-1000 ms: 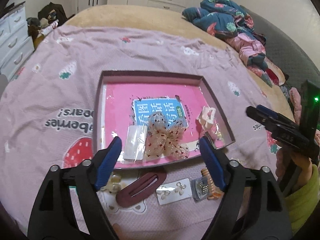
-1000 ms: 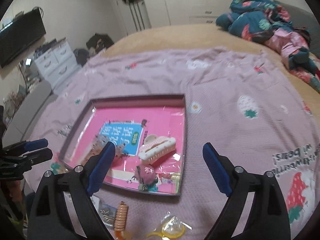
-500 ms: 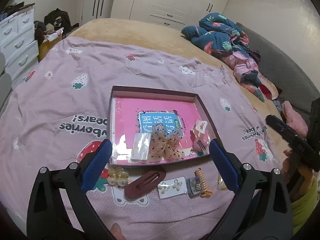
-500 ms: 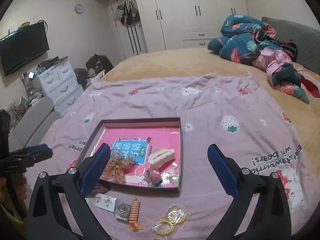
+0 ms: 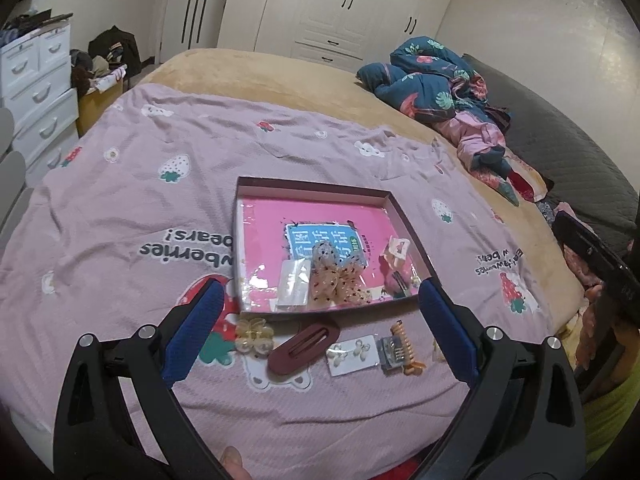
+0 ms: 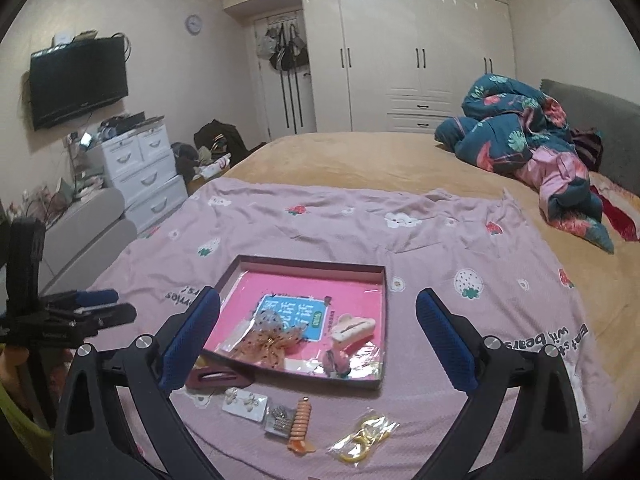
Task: Organize jewelry
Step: 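Withdraw both grippers from the tray and hover over the remaining accessories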
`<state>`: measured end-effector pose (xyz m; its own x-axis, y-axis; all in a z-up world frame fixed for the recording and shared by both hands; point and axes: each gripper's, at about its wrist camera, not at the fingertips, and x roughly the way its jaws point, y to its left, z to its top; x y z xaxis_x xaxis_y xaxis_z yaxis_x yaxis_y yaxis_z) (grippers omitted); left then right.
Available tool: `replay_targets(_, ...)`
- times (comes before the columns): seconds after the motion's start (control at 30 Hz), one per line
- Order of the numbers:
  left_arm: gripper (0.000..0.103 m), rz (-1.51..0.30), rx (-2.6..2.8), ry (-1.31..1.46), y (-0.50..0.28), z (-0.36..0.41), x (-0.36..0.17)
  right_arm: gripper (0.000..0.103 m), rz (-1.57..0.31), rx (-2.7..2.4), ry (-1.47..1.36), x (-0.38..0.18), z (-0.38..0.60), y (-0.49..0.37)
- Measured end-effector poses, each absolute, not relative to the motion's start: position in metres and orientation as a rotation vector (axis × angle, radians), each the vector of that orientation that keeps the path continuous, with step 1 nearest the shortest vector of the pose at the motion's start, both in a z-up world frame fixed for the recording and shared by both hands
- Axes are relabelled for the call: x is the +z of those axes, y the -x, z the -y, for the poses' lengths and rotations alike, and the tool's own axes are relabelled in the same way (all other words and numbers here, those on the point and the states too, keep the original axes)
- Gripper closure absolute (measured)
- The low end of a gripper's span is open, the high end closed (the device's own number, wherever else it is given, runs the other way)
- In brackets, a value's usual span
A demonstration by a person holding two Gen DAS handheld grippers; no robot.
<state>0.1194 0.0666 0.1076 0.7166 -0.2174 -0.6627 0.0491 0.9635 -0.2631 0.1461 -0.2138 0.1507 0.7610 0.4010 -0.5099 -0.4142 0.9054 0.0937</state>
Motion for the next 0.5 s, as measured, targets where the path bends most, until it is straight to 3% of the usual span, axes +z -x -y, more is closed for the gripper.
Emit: replay_targets(0.5,0.01,-0.751,-0.135,0.206,-0.086,-0.072,0.102,0.005,-0.603,0.525,0.1,0.125,0.173,-0.118)
